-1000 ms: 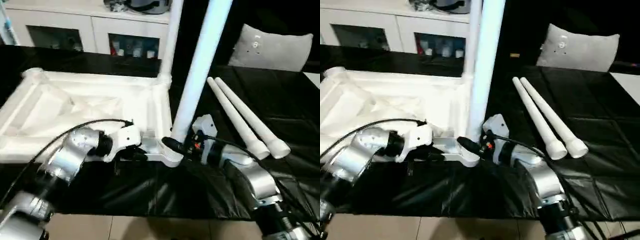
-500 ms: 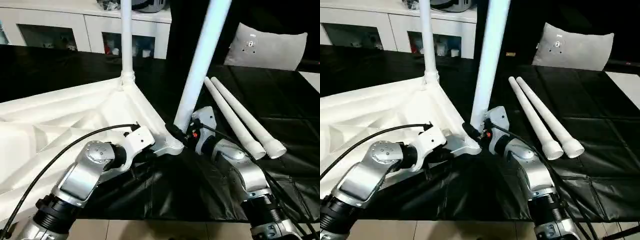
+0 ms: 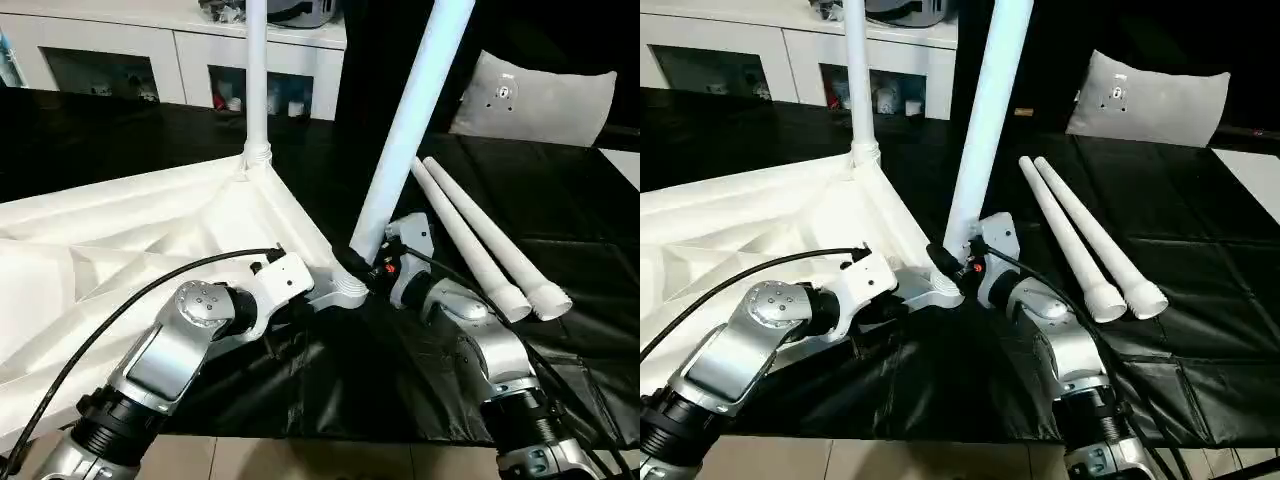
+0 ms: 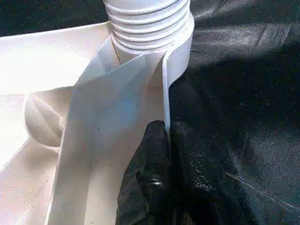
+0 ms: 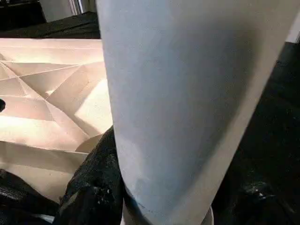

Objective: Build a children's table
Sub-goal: Insert table leg to table base

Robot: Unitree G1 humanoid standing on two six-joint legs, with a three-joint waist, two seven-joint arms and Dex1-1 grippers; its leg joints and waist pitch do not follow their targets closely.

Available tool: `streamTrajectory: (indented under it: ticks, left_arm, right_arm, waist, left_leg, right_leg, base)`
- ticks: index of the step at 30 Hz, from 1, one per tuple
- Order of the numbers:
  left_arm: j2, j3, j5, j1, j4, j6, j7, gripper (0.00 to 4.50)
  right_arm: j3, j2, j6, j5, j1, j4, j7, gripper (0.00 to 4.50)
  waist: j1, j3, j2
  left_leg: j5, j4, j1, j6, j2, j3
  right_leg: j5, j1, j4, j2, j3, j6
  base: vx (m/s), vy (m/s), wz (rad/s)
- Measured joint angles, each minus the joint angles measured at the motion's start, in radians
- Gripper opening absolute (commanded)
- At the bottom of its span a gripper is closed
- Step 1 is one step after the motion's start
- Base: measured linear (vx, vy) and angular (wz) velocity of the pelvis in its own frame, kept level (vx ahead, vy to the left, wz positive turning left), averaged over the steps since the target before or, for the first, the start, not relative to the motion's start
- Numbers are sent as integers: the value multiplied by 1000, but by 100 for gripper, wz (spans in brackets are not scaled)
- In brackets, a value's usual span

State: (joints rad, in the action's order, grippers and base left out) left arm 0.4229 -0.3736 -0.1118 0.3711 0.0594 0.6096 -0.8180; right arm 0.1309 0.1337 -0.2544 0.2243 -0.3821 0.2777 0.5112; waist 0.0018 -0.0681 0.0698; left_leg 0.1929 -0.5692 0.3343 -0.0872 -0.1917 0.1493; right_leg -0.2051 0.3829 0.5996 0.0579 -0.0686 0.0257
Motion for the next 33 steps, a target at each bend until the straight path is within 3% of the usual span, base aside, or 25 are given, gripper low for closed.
streamTrajectory:
  ticks: [10, 11, 13, 15, 23, 33]
  left_arm:
    - [3, -1, 9, 0, -17, -30, 7, 0]
    - [5, -1, 10, 0, -18, -32, 6, 0]
    - [11, -1, 16, 0, -19, -39, 3, 0]
    - [16, -1, 20, -1, -20, -43, 2, 0]
    - [29, -1, 37, -1, -26, -84, -8, 0]
    - [60, 4, 58, 2, -38, -137, -30, 0]
  right_arm:
    - [-2, 0, 7, -2, -5, 11, 6, 190]
    - [-2, 0, 7, -2, -6, 12, 8, 225]
    - [-3, 0, 7, -1, -9, 18, 19, 225]
    - [-3, 0, 7, -1, -10, 20, 24, 265]
    - [3, 5, 5, 0, 19, 49, 42, 322]
    - [2, 37, -7, 4, 71, 40, 66, 413]
  waist:
    - [0, 0, 0]
    - [0, 0, 0]
    - [0, 0, 0]
    - [0, 0, 0]
    - [3, -3, -5]
    - [4, -2, -12]
  left_leg:
    - [0, 0, 0, 0, 0, 0]
    - [0, 0, 0, 0, 0, 0]
    - [0, 0, 0, 0, 0, 0]
    - [0, 0, 0, 0, 0, 0]
    - [0, 1, 4, 0, -1, 0]
    - [-1, 0, 17, -2, -1, 1]
  right_leg:
    - [0, 0, 0, 0, 0, 0]
    - [0, 0, 0, 0, 0, 0]
    - [0, 0, 0, 0, 0, 0]
    - [0, 0, 0, 0, 0, 0]
    - [8, 3, 0, -1, 0, -2]
    - [16, 15, 1, -1, 0, 6]
  base:
    - [0, 0, 0]
    - [0, 0, 0]
    - [0, 0, 0]
    - [0, 0, 0]
    - [0, 0, 0]
    - [0, 0, 0]
